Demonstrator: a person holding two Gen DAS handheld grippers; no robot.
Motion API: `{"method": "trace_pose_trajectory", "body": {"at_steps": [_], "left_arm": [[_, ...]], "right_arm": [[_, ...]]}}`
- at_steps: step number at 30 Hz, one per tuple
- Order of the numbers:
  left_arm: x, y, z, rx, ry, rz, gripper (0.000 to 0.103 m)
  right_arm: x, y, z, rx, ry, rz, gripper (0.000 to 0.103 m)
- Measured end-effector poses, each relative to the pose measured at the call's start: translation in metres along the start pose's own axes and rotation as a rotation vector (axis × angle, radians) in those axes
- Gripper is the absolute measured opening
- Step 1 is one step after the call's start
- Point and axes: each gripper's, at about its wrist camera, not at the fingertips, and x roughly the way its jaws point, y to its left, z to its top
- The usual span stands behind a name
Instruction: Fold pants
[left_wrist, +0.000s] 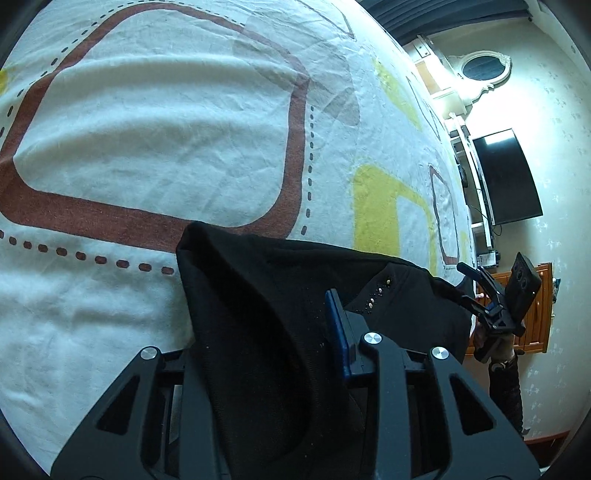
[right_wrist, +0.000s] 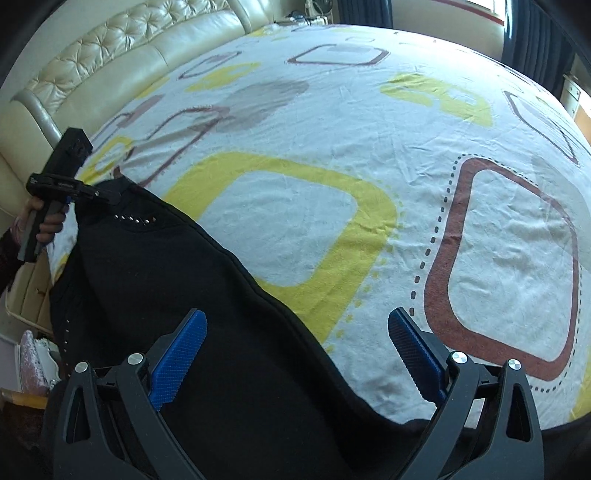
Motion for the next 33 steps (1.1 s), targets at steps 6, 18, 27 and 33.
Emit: {"method": "trace_pose_trajectory", "body": {"at_steps": [6, 18, 27, 33], "left_arm": [[0.004, -0.005, 0.008, 0.027, 0.014, 0.017, 0.031], [-0.044, -0.032, 0.004, 0.218, -0.188, -0.098, 0.009], [-0.089, -0.051, -0.062, 0.366, -0.316, -0.219, 0.009], [-0.088, -0.026, -0.135, 0.336, -0.314, -0.177, 0.016]], "right_arm": [[0.032, 0.003, -0.002, -0.041, 0.165, 0.061, 0.029], [-0.040, 0.024, 0.005, -0.076, -0.105, -0.150, 0.013], [-0.105, 0.102, -0.080, -0.240, -0.330, -0.351, 0.013], [-0.092, 0.144, -0.154, -0.315, -0.309, -0.371, 0.013]]}}
